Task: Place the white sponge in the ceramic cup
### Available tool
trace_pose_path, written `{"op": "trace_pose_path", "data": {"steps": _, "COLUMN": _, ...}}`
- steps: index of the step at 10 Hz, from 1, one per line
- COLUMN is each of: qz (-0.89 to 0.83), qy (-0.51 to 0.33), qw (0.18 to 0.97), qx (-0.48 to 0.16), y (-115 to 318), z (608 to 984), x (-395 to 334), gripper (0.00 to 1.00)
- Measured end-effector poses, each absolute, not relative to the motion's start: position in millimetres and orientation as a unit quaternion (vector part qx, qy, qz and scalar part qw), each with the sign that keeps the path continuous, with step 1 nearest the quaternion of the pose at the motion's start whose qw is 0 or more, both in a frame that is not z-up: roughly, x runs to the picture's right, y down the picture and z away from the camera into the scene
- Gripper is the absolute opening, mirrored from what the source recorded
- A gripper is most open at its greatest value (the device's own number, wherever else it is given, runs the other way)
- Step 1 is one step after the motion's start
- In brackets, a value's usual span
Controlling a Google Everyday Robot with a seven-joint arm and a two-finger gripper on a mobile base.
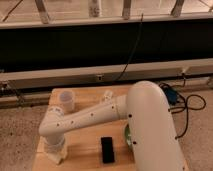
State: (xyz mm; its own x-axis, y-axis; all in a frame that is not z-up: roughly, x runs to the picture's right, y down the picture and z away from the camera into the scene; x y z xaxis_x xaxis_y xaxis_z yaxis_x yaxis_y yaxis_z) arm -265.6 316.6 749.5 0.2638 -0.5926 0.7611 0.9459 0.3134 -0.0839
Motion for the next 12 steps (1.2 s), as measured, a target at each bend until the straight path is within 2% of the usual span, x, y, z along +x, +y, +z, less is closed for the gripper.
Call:
{"op": "trace_pose_path", "data": {"steps": 1, "qz": -0.516, "qy": -0.319, "qw": 0.745, "qx": -0.278, "y": 316, "z": 749, "x": -265, "gripper": 0.01}}
{"op": "trace_pose_path", "data": {"steps": 2, "qz": -0.516, "qy": -0.319, "qw": 0.745, "qx": -0.277, "y": 316, "z": 748, "x": -265, "gripper": 0.0}}
{"op": "trace_pose_path", "data": {"steps": 7, "qz": -0.518, "qy": -0.315, "qw": 0.745, "qx": -0.278, "y": 293, "z": 738, "x": -257, "gripper": 0.0}}
{"op": "trace_pose_path", "data": {"steps": 12, "qz": -0.507, "qy": -0.299, "qw": 0.758, "qx": -0.28, "y": 243, "z": 721, "x": -235, "gripper": 0.0}}
